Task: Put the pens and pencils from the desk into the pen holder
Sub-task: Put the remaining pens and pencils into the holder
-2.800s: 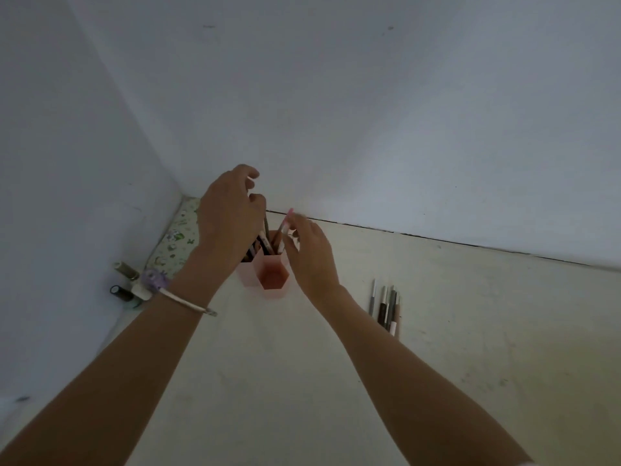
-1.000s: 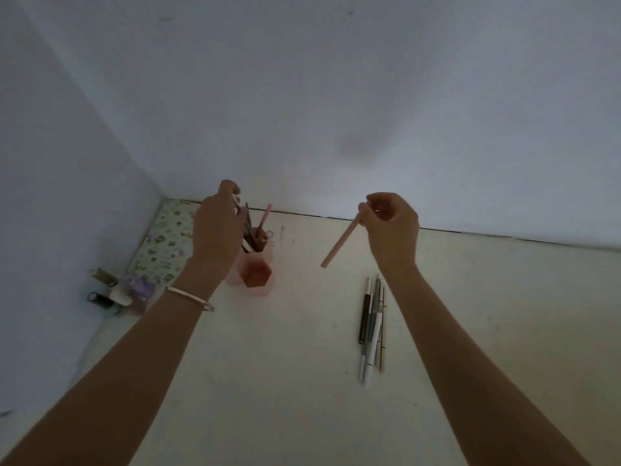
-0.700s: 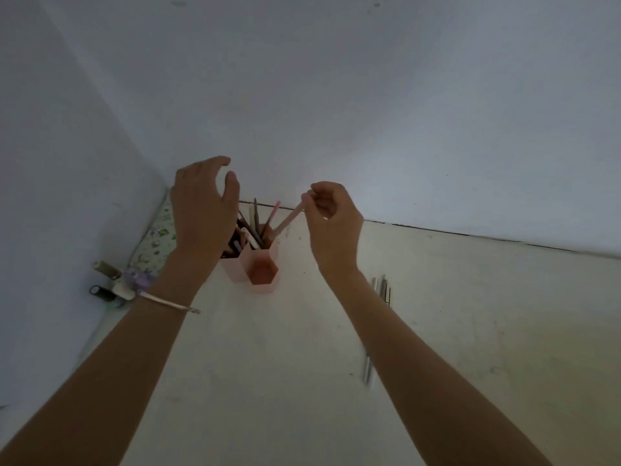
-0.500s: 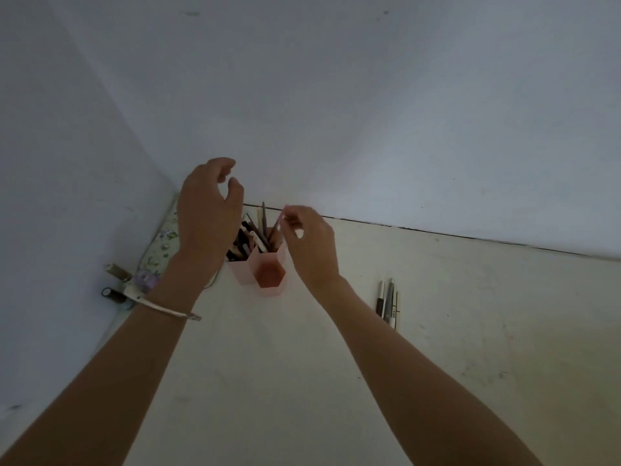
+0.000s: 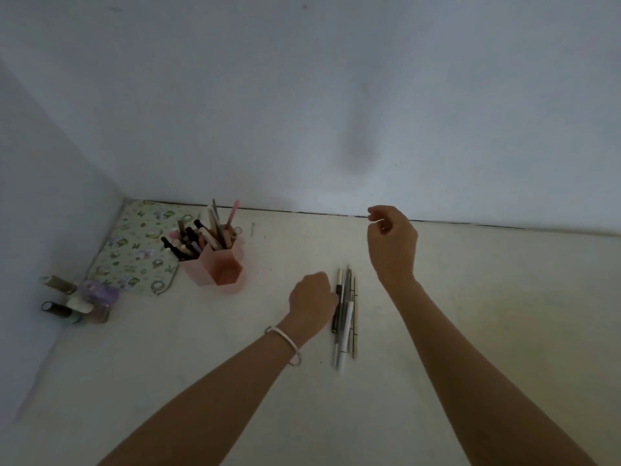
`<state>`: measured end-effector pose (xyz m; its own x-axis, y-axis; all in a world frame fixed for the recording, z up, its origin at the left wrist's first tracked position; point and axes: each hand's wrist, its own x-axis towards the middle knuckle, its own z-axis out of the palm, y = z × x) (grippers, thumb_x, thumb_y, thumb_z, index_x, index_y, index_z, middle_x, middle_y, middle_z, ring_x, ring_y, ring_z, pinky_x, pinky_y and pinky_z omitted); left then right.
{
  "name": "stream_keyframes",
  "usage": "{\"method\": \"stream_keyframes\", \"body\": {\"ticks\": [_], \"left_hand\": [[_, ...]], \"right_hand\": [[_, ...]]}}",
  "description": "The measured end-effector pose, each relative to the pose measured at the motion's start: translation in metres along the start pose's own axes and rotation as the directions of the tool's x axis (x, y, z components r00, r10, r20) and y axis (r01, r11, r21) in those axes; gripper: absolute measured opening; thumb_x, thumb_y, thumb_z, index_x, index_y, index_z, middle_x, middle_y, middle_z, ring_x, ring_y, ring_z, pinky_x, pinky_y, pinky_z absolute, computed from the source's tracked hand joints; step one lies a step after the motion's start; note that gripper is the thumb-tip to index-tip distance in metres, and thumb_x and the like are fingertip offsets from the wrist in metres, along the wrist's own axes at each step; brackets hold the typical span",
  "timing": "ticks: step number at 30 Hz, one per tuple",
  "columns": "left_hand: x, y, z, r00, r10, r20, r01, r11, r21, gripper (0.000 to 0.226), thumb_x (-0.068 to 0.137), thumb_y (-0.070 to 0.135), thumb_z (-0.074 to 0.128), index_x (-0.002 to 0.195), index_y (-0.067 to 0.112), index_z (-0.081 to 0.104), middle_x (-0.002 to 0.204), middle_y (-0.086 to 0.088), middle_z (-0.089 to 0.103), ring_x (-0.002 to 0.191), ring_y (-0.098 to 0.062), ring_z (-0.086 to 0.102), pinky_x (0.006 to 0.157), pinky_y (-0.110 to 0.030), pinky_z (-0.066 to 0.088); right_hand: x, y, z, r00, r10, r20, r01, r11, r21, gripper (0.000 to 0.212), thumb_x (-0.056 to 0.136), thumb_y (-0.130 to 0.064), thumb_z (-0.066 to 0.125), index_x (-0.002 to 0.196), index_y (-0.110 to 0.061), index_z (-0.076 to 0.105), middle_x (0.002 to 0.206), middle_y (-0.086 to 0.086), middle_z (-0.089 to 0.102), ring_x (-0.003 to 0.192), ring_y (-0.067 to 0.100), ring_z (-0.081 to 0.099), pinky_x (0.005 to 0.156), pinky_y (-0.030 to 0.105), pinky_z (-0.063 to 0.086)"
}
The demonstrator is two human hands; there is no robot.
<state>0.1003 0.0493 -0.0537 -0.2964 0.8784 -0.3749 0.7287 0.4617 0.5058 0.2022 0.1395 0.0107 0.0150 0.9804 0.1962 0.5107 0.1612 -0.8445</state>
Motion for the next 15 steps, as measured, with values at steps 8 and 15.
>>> {"method": "stream_keyframes", "body": {"ticks": [8, 15], "left_hand": [[0.012, 0.017, 0.029, 0.997, -0.075, 0.023, 0.075, 0.997, 0.005, 0.020, 0.089, 0.018, 0.063, 0.104, 0.006, 0.057, 0.107, -0.012, 0.064, 0.096, -0.029, 0.064, 0.067, -0.029, 0.043], [0.021, 0.016, 0.001, 0.992, -0.128, -0.015, 0.121, 0.968, -0.220, 0.020, 0.085, 0.015, 0.066, 0.101, 0.004, 0.071, 0.099, -0.013, 0.072, 0.095, -0.029, 0.068, 0.074, -0.027, 0.048]], "right_hand": [[-0.030, 0.050, -0.044, 0.994, 0.111, 0.001, -0.111, 0.992, -0.061, 0.031, 0.079, 0.003, 0.053, 0.087, -0.023, 0.068, 0.082, -0.013, 0.066, 0.072, -0.002, 0.060, 0.062, 0.002, 0.043], [-0.048, 0.070, -0.035, 0.978, 0.190, 0.085, -0.182, 0.979, -0.092, 0.026, 0.084, -0.001, 0.053, 0.094, -0.020, 0.068, 0.084, -0.008, 0.066, 0.066, 0.001, 0.058, 0.056, 0.008, 0.041]]}}
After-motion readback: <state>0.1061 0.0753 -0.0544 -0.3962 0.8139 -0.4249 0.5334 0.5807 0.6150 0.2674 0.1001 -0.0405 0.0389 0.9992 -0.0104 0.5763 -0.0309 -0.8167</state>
